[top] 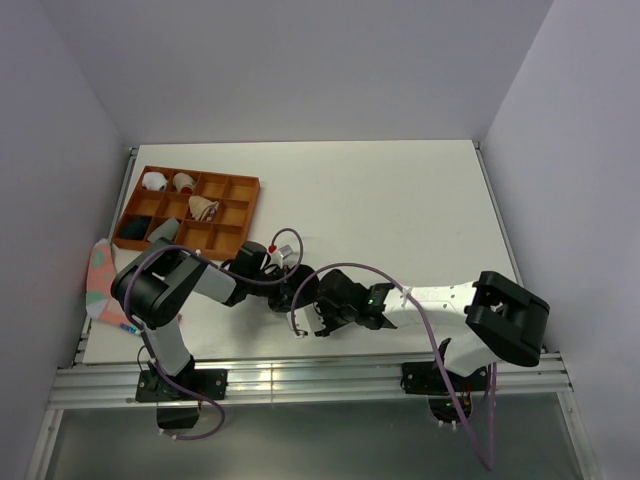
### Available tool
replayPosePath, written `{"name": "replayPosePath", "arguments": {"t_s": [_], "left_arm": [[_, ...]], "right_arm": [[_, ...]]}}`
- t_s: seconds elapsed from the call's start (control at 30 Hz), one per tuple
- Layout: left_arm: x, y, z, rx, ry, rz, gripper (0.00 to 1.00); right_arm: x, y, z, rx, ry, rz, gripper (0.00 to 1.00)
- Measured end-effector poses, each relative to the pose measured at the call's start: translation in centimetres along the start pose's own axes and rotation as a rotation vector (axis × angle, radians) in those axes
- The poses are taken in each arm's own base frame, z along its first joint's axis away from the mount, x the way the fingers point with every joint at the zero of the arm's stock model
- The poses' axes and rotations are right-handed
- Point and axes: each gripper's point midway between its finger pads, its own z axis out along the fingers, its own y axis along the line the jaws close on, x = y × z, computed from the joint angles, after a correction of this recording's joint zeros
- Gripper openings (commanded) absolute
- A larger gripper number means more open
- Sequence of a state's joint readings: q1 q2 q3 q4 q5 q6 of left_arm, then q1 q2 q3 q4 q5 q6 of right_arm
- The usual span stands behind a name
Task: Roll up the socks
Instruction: Roll the sock at the center of the board.
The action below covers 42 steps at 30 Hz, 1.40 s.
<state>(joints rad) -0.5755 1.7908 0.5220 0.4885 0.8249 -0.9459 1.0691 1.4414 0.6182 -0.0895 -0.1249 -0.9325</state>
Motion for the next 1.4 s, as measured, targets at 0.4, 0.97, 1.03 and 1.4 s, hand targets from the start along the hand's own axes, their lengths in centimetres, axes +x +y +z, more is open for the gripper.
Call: {"name": "replayPosePath", "arguments": {"t_s": [0.4,0.97,1.03,1.4], "left_arm": [[-0.8,-0.2,-0.2,-0.025,-0.049,0.019,0.14],[-5.5,-0.9,-2.7,-0.058,-0.444,0.116,0.24],[-5.7,-1.0,-3.2,-0.059,-0.483,0.129,0.24],[-3.2,-1.8,-4.2,-0.085,-0.597,0.263,0.22]], "right_arm": [[-1.4,0.3,-0.1,-0.132,-0.002,0.089,0.18],[-0.8,1.7,-1.4,-0.560,-0.016,0.501,0.17],[-0.5,1.7,-1.4,-0.614,-0.013,0.558,0.17],[-0.9,-1.4,-0.9,-0.856,-0.077,0.779,0.18]]}}
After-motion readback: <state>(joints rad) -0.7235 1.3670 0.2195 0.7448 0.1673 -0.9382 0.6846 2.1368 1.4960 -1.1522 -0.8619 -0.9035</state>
